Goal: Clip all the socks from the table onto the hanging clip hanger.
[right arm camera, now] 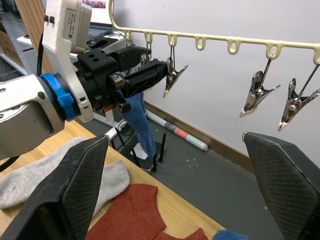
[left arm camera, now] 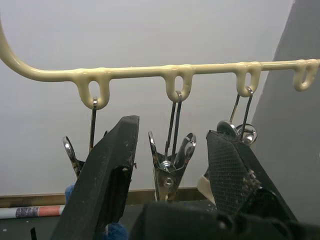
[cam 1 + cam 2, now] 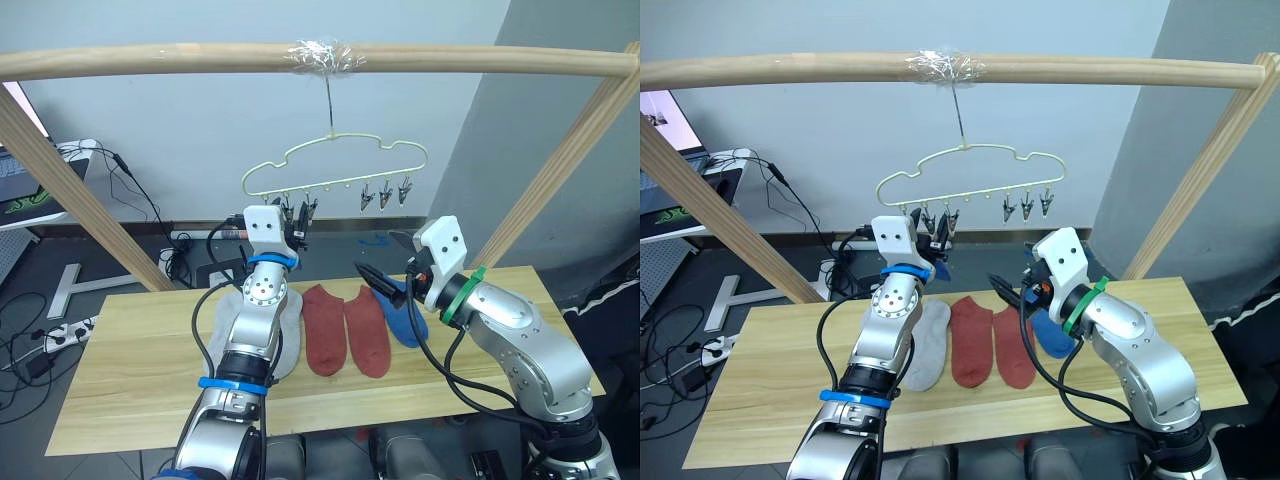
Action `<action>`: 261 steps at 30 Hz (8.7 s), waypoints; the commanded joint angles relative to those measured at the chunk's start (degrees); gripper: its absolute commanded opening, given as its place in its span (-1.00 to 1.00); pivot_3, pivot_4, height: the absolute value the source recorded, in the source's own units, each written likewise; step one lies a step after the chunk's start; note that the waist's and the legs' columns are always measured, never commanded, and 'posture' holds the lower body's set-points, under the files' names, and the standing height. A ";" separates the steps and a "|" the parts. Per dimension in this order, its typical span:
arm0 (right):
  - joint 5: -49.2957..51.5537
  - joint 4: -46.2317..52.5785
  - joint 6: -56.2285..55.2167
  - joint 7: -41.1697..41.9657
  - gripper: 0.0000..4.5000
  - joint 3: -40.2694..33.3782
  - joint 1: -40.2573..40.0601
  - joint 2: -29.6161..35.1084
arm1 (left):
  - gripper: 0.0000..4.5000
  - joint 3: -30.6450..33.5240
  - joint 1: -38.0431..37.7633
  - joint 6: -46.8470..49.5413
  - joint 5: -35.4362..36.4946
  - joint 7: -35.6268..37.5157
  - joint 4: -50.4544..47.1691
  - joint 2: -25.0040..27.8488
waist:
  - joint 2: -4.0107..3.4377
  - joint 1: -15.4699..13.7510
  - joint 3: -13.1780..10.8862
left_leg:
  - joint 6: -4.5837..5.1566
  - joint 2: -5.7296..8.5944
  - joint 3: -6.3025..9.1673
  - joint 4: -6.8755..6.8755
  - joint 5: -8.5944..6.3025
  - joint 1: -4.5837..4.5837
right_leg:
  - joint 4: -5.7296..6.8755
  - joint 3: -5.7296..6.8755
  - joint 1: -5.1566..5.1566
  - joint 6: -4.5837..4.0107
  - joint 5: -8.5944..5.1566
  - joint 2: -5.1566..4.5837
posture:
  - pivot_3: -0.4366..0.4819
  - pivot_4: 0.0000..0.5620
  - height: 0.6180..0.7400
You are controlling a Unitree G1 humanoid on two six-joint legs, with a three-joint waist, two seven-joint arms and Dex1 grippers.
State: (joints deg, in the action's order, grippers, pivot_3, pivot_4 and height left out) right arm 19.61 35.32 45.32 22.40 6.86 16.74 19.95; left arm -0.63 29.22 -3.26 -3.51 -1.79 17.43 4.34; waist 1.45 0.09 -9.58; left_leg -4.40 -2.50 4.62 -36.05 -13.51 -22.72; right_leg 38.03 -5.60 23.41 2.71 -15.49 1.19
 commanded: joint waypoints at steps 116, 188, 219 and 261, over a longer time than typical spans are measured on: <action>-17.77 -38.83 -14.29 -2.93 -0.60 -0.26 -17.08 -3.70 | -0.91 1.26 -3.68 8.55 3.89 8.31 -8.97 2.17 | -0.07 -0.91 -0.39 | 0.00 -0.02 -0.04 0.06 0.00 0.31 | -0.05 -0.07 -0.24 0.02 -0.02 0.03 | 0.30 -0.38 1.00; -4.44 -23.77 1.56 -0.71 -1.00 3.71 9.59 -15.46 | 0.97 22.30 -7.18 62.81 65.81 13.74 -29.88 9.30 | -0.07 -1.11 -0.59 | -0.01 -0.08 0.05 0.11 -0.01 -0.09 | -0.05 0.05 0.15 0.01 -0.02 0.03 | 0.35 -0.40 1.00; -0.76 -10.34 -0.17 4.11 1.00 0.00 1.52 -1.05 | 0.47 -3.16 -13.01 30.35 31.46 22.73 -35.94 14.25 | -0.12 -1.86 -0.85 | -0.04 -0.04 -0.03 0.13 -0.02 -0.20 | -0.21 0.01 0.23 -0.02 -0.04 -0.03 | 0.33 -0.44 1.00; 3.19 -2.03 -0.89 4.83 1.00 -7.52 5.08 6.32 | -0.01 -4.19 0.80 6.36 2.91 6.68 -4.99 -1.18 | -0.10 -1.42 -0.86 | -0.01 0.02 0.00 -0.01 -0.01 -0.16 | -0.06 0.02 0.12 -0.24 0.14 -0.03 | 0.13 -0.46 1.00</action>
State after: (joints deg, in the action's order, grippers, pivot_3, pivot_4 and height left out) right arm 21.70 30.78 44.85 27.38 1.03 21.14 25.85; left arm -5.24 29.01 4.52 0.11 5.69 13.34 3.60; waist 1.35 -1.33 -10.44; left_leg -4.40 -2.49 4.62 -36.06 -13.52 -22.87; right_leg 37.98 -5.58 23.53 2.47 -15.35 1.16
